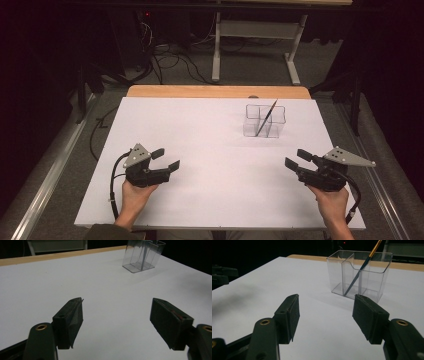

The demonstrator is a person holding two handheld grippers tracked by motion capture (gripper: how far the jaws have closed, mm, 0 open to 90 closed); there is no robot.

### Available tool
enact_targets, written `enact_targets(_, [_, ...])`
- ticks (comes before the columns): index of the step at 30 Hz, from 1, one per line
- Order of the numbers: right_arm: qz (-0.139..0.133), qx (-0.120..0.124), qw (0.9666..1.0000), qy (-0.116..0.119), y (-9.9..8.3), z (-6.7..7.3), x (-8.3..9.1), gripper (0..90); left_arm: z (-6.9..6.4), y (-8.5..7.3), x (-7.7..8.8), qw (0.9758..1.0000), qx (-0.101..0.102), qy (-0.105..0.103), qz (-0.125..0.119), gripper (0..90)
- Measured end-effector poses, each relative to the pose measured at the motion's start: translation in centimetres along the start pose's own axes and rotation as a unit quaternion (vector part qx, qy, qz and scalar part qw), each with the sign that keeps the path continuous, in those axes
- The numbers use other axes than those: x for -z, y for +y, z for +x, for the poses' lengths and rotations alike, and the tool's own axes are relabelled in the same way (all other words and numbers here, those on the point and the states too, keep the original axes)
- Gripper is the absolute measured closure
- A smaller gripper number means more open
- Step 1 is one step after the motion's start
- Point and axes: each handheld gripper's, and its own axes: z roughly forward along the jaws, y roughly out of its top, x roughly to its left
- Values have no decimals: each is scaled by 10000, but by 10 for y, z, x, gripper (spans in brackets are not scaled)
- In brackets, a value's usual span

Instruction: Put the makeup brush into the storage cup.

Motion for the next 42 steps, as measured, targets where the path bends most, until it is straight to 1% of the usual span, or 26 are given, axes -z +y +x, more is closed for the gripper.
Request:
enact_targets(9, [65, 40, 10000, -2, -5, 4, -6, 405, -1, 0, 0, 10000, -24, -18, 7, 270])
enact_targets(12, [95, 50, 9999, -20, -7, 4, -7, 405, -2, 0, -1, 10000, -69, -34, 22, 270])
enact_targets(20, [157, 64, 9998, -74, -12, 3, -10, 405, -2, 0, 0, 9999, -88, -47, 40, 270])
enact_targets(23, [184, 79, 9997, -146, -15, 1, -13, 406, -3, 0, -1, 9999, -84, -49, 34, 270])
enact_targets(27, [257, 25, 9995, -197, -20, -3, -15, 407, -3, 0, -1, 9999, -92, -43, 48, 270])
enact_targets(28, [251, 40, 9995, -204, -21, -4, -16, 407, -3, 0, -1, 9999, -90, -40, 48, 269])
enact_targets(32, [251, -24, 9994, -223, -24, -6, -17, 408, -3, 0, 0, 9999, -94, -29, 37, 269])
enact_targets(40, [333, 59, 9990, -283, -28, -8, -21, 408, -2, -1, 2, 10000, -56, -4, 35, 269])
enact_targets(42, [337, 33, 9990, -297, -30, -10, -21, 407, -2, -1, 2, 10000, -48, -7, 35, 269])
